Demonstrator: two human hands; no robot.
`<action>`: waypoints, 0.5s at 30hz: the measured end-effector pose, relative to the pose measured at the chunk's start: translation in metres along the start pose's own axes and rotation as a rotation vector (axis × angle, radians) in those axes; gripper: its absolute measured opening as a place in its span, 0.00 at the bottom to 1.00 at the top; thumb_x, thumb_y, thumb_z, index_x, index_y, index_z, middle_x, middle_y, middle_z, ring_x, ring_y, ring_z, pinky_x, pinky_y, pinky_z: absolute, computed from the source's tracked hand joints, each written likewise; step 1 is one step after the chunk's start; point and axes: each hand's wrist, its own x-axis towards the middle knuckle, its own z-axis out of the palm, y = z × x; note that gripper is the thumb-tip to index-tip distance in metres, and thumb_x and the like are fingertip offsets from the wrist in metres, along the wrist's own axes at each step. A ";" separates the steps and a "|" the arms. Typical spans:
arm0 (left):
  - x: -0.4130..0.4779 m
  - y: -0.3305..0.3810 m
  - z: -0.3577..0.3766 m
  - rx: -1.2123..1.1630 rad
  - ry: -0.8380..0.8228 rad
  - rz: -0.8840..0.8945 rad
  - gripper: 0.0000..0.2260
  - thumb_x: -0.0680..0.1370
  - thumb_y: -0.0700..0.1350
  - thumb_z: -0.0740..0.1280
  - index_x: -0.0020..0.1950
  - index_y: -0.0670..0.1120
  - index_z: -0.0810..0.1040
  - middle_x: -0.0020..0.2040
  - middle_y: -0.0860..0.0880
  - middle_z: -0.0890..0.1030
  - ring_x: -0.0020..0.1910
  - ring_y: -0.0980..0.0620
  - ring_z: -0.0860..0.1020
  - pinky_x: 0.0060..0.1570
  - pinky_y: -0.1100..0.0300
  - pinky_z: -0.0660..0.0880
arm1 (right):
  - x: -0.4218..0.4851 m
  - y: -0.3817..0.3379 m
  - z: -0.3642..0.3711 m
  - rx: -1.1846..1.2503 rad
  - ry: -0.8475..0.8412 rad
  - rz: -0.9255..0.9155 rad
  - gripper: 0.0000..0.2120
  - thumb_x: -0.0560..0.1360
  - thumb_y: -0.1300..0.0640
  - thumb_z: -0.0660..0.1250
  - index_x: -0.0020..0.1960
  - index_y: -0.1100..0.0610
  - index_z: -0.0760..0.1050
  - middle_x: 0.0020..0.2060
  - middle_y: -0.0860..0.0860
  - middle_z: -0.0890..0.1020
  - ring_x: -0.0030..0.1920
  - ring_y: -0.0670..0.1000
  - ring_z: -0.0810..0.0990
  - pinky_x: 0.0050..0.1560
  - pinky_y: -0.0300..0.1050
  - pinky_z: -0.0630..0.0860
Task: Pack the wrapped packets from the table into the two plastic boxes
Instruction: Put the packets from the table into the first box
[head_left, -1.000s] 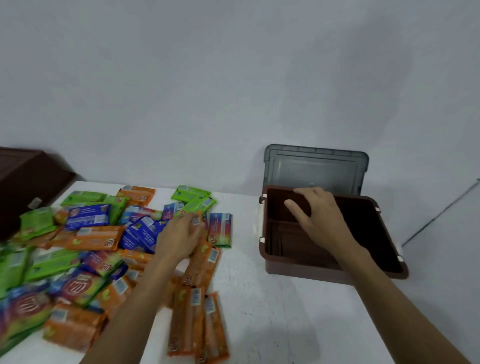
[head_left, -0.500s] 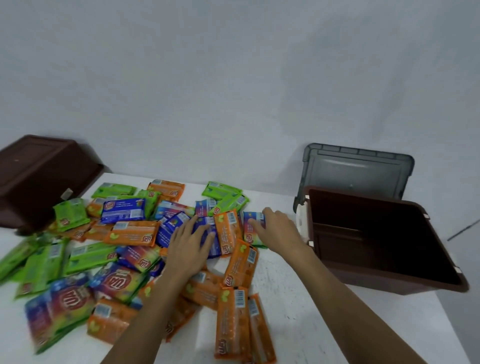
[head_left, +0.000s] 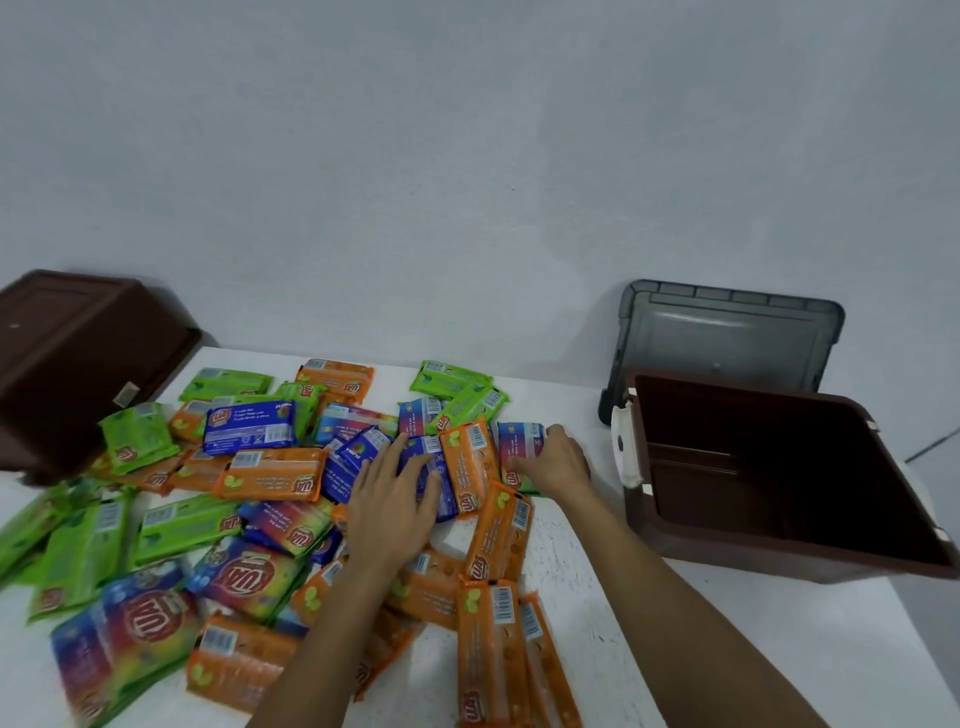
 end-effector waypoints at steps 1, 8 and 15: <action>0.000 0.000 0.000 0.002 -0.002 0.001 0.33 0.75 0.64 0.40 0.68 0.51 0.74 0.75 0.48 0.65 0.74 0.48 0.62 0.73 0.49 0.57 | 0.001 -0.001 0.001 0.042 -0.006 0.029 0.28 0.68 0.49 0.77 0.62 0.57 0.69 0.56 0.54 0.77 0.55 0.55 0.79 0.50 0.49 0.78; 0.004 0.002 -0.002 -0.010 -0.003 -0.035 0.23 0.80 0.57 0.57 0.73 0.50 0.67 0.76 0.48 0.62 0.72 0.46 0.64 0.71 0.48 0.62 | 0.000 -0.007 -0.004 0.177 -0.032 0.075 0.25 0.68 0.57 0.76 0.60 0.58 0.69 0.53 0.55 0.79 0.53 0.55 0.79 0.53 0.52 0.79; 0.020 0.007 -0.006 0.067 -0.053 -0.103 0.28 0.79 0.57 0.61 0.76 0.51 0.60 0.75 0.48 0.62 0.71 0.45 0.61 0.68 0.47 0.58 | -0.014 -0.008 -0.007 0.081 0.063 -0.015 0.14 0.76 0.53 0.68 0.56 0.56 0.66 0.50 0.55 0.78 0.49 0.56 0.79 0.50 0.56 0.79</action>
